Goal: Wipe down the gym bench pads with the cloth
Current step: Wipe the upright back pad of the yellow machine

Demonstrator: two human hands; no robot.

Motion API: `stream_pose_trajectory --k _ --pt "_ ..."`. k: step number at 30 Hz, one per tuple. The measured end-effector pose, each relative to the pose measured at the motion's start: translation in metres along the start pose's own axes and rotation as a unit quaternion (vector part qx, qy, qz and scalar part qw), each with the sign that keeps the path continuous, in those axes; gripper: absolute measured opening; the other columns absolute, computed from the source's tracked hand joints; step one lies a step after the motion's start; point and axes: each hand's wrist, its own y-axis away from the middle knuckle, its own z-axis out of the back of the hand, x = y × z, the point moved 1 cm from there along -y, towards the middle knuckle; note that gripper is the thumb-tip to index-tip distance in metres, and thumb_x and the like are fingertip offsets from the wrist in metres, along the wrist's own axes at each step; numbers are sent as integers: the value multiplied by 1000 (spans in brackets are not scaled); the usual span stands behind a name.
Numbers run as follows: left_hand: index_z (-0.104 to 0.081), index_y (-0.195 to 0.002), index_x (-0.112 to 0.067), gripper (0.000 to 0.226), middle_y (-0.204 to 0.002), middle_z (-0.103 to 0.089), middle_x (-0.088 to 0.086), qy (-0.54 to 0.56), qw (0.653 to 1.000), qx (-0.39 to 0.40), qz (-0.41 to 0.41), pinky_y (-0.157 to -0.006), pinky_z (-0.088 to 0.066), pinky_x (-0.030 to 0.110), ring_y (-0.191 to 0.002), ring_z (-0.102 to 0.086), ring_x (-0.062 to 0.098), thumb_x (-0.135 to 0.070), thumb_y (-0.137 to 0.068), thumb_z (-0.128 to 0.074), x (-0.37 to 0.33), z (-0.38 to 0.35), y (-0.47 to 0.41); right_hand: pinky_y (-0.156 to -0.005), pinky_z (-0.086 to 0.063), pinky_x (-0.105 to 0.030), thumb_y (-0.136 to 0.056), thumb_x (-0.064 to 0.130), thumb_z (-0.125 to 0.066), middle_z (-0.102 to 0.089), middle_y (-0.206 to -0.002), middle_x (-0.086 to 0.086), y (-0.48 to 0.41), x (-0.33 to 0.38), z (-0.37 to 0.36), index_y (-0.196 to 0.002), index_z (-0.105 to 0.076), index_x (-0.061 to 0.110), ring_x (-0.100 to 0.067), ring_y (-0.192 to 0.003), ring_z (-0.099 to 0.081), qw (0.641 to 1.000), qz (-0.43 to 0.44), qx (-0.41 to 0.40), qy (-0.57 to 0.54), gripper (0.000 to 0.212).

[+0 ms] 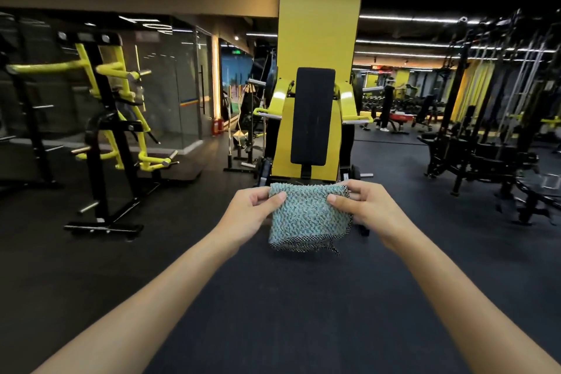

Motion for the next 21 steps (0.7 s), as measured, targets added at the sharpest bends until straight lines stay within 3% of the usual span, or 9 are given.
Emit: stream_pose_trajectory --k 2,4,8,11,21 --pt "-68 -108 4 29 -103 -73 17 -16 1000 -8 0 -95 -55 45 -95 -69 27 -22 -98 -59 15 1 -33 -68 -59 -27 -92 6 -64 -76 -86 -6 -30 -15 6 -99 -68 8 -17 -79 -73 1000 1 0 0 8" --pt "-69 -107 2 28 -105 -73 19 -20 1000 -11 0 -95 -54 46 -101 -69 33 -22 -97 -60 29 1 -68 -64 -56 -24 -93 7 -64 -76 -87 -6 -63 -29 12 -101 -68 6 -16 -79 -73 1000 1 1 2 9" --pt "-72 -102 -13 14 -97 -77 3 -2 1000 -7 -16 -83 -59 28 -90 -72 15 -17 -98 -58 50 5 -147 -65 -57 -24 -93 6 -64 -76 -85 -5 -143 -52 24 -104 -68 3 -16 -78 -73 1000 6 -2 18 13" --pt "-71 -100 -15 13 -97 -77 2 2 1000 -3 -26 -78 -58 21 -86 -72 11 -16 -98 -59 59 13 -213 -57 -53 -19 -93 5 -64 -75 -82 -5 -206 -59 33 -105 -68 3 -10 -70 -72 1000 10 -7 18 13" --pt "-72 -99 -10 13 -92 -77 0 1 999 -4 -33 -71 -55 17 -84 -73 10 -15 -97 -59 103 35 -409 -59 -53 -19 -92 9 -66 -75 -78 -1 -400 -100 66 -100 -68 6 -10 -73 -72 998 23 12 58 9"
